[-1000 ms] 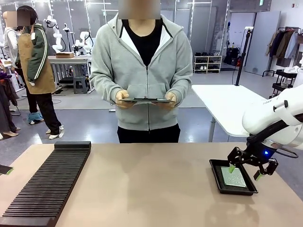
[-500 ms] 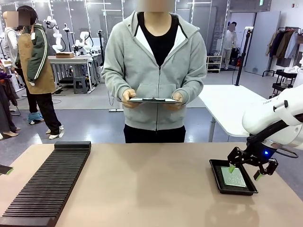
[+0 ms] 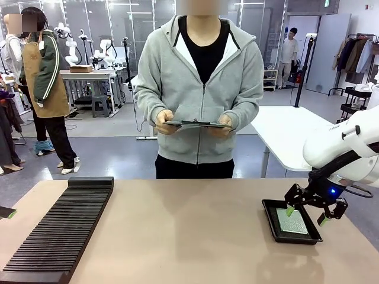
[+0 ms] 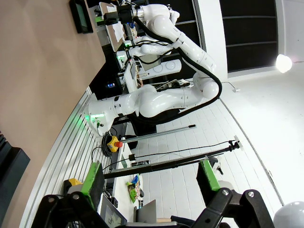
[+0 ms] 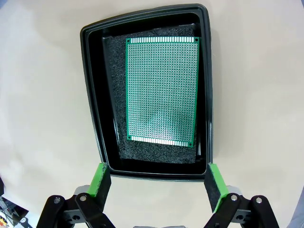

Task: Inspect the PCB.
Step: Place the Blank PCB in the ESD tray.

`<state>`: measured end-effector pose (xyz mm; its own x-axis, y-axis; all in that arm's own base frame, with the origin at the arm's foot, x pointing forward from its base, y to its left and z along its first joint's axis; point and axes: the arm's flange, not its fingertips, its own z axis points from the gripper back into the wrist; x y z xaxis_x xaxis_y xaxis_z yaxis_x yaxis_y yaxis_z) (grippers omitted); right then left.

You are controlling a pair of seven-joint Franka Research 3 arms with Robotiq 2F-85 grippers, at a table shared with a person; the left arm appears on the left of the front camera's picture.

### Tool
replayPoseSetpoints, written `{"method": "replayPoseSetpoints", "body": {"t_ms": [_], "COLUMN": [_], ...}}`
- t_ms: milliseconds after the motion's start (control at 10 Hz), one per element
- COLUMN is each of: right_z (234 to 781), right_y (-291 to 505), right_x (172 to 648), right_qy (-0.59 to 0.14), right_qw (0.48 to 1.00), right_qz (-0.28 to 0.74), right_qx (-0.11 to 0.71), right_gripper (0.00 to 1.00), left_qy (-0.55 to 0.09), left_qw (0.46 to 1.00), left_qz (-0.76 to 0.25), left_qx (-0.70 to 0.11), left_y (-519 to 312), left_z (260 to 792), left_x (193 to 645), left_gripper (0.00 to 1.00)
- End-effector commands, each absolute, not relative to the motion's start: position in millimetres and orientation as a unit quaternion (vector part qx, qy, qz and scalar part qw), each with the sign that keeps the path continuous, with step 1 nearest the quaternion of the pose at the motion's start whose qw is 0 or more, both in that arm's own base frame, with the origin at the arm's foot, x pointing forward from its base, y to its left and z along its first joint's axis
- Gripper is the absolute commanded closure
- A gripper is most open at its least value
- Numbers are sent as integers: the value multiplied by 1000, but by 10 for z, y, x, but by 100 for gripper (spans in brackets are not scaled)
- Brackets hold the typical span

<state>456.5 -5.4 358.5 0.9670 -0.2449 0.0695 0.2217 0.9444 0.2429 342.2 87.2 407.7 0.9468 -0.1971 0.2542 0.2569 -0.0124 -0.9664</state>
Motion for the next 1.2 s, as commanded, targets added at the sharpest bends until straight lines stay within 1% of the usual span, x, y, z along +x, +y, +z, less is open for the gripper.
{"method": "replayPoseSetpoints", "body": {"t_ms": [0,1100], "right_z": [3558,3558], "right_y": [-53,-53], "right_x": [4585,4585], "right_qy": [-57,-57], "right_qw": [984,984], "right_qz": [-117,-117], "right_qx": [120,120], "right_gripper": [0,0], "left_qy": [-16,-16], "left_qw": [707,707], "left_qz": [-157,-157], "left_qx": [-690,-690], "left_y": [894,894], "left_z": [4116,4116], "left_x": [3451,3451], "left_gripper": [0,0]}}
